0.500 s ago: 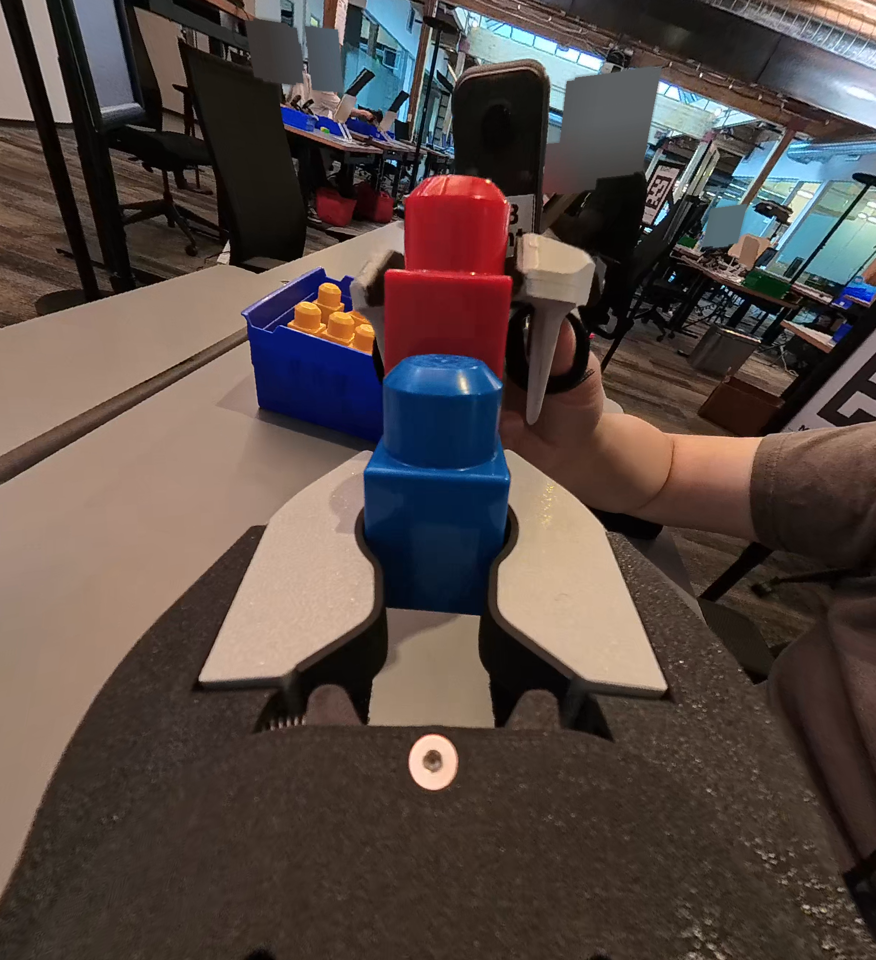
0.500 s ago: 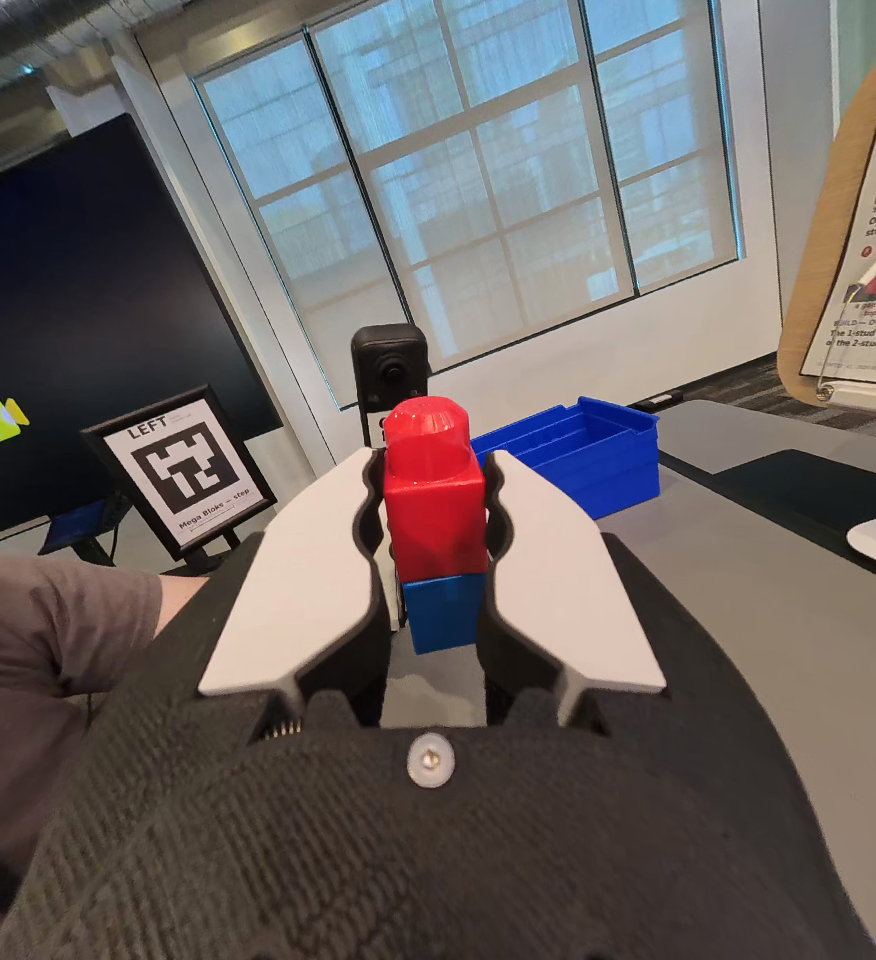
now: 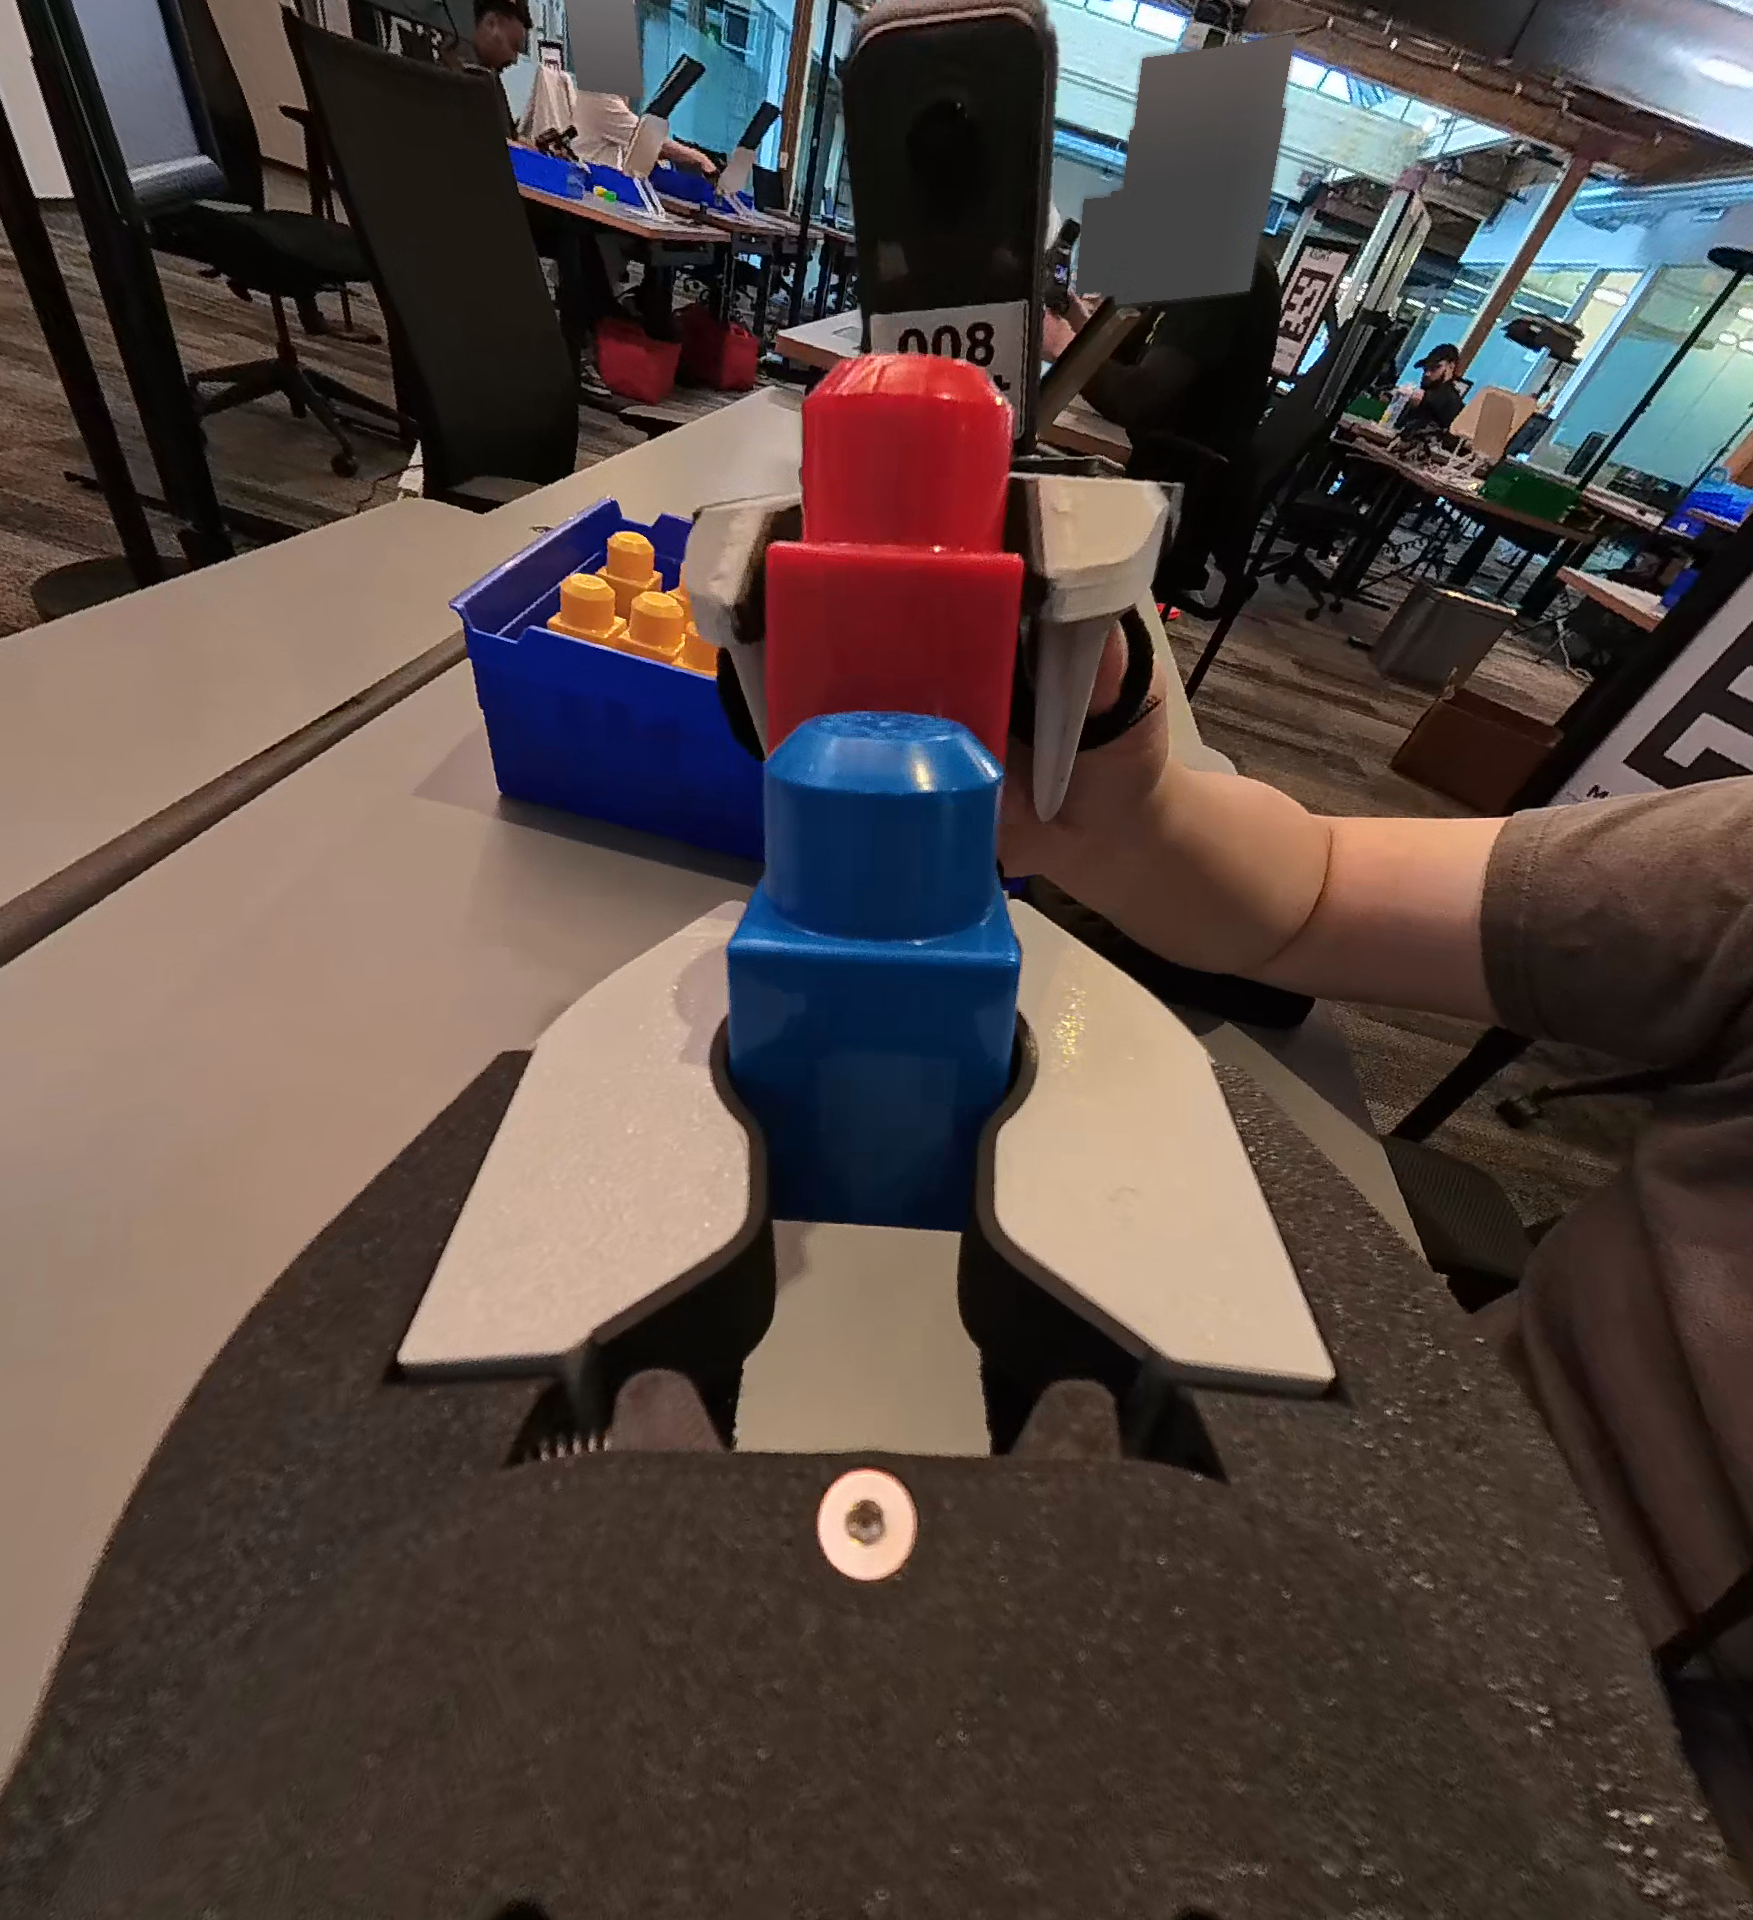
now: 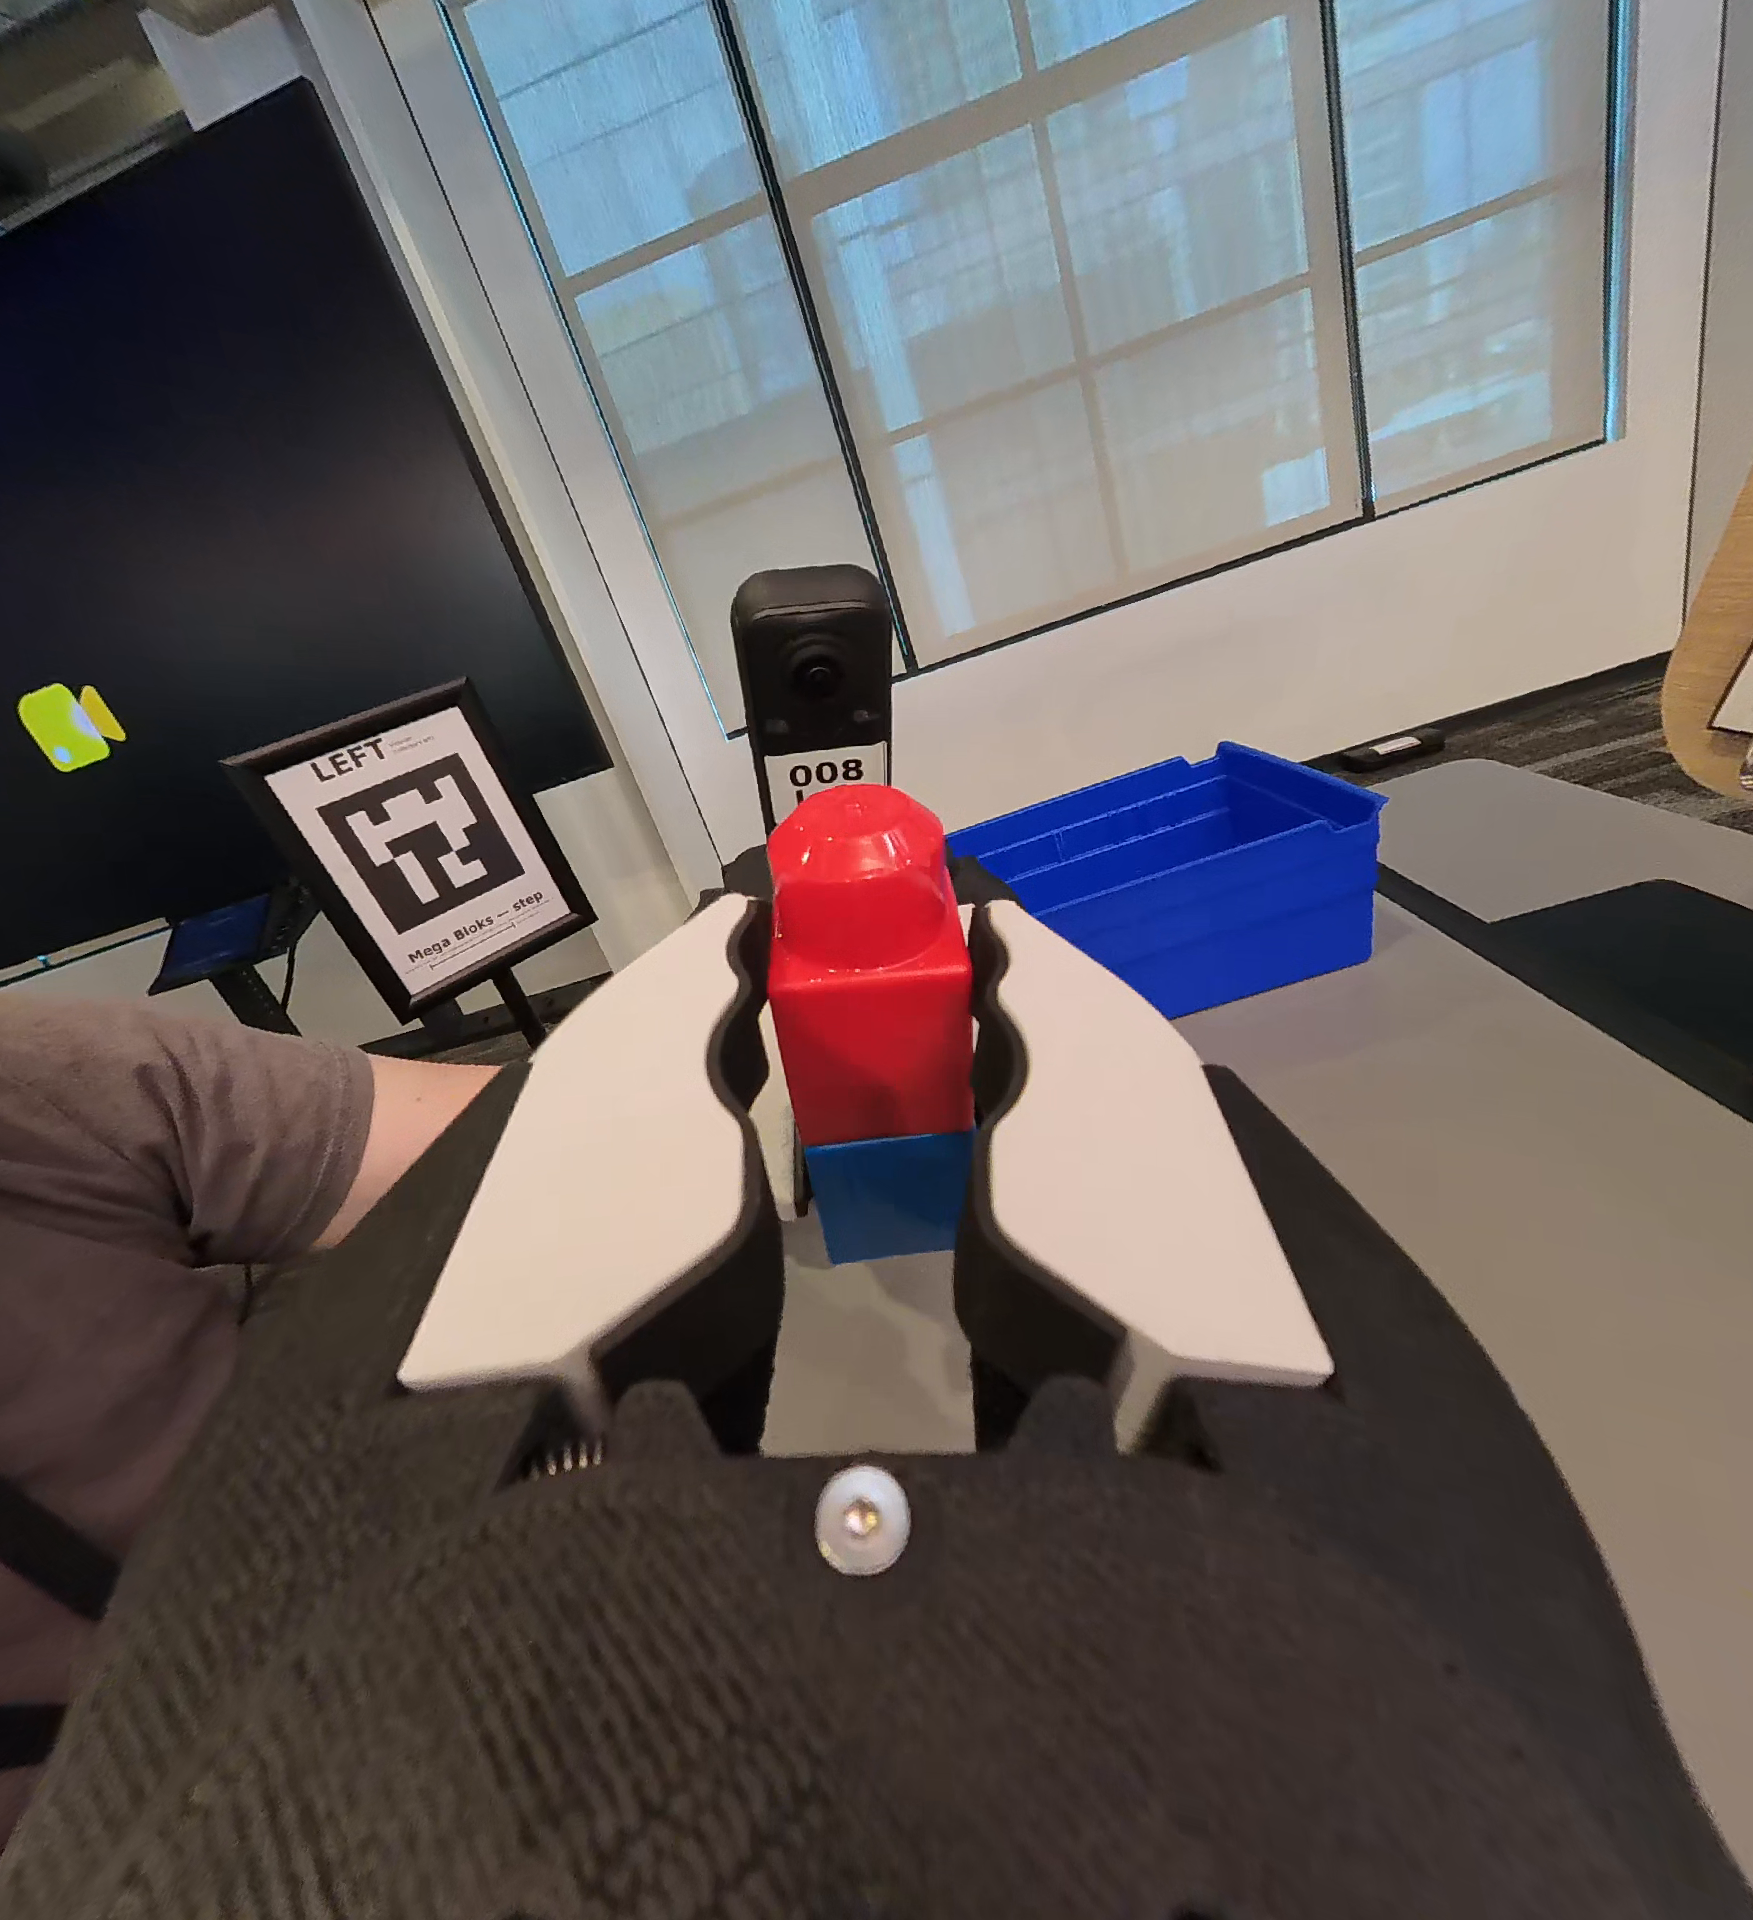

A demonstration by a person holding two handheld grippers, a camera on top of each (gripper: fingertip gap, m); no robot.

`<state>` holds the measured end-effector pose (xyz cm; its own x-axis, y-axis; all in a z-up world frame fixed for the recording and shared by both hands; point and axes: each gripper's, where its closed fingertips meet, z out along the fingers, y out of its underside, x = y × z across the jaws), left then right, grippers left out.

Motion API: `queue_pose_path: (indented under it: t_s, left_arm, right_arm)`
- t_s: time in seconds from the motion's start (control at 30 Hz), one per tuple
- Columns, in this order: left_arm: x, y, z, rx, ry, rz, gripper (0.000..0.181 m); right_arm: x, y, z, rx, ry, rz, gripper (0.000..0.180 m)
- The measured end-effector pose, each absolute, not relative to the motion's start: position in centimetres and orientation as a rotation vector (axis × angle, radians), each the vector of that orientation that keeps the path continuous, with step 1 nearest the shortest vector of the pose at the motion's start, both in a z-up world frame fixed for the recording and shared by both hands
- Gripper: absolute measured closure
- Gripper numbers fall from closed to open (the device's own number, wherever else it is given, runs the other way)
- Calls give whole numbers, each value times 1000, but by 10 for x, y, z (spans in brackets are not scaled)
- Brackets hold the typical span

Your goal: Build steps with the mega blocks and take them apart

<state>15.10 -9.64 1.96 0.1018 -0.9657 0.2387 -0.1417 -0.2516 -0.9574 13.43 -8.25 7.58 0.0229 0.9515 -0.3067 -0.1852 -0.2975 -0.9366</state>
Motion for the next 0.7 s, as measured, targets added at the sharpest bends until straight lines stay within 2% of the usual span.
queue_pose_path:
  t_s: [0.5,0.6,0.7]
  left_arm:
    - [152,-98,31,-1501,1126,-1288,140]
    - [146,-98,44,-1466,1089,-1341,140]
    - [137,-112,59,-1432,1075,-1576,140]
  right_arm:
    - [134,-83,83,-1314,-869,1483,142]
    - [141,-84,92,-1272,-920,1386,122]
    - [153,-87,103,-1234,-952,1334,123]
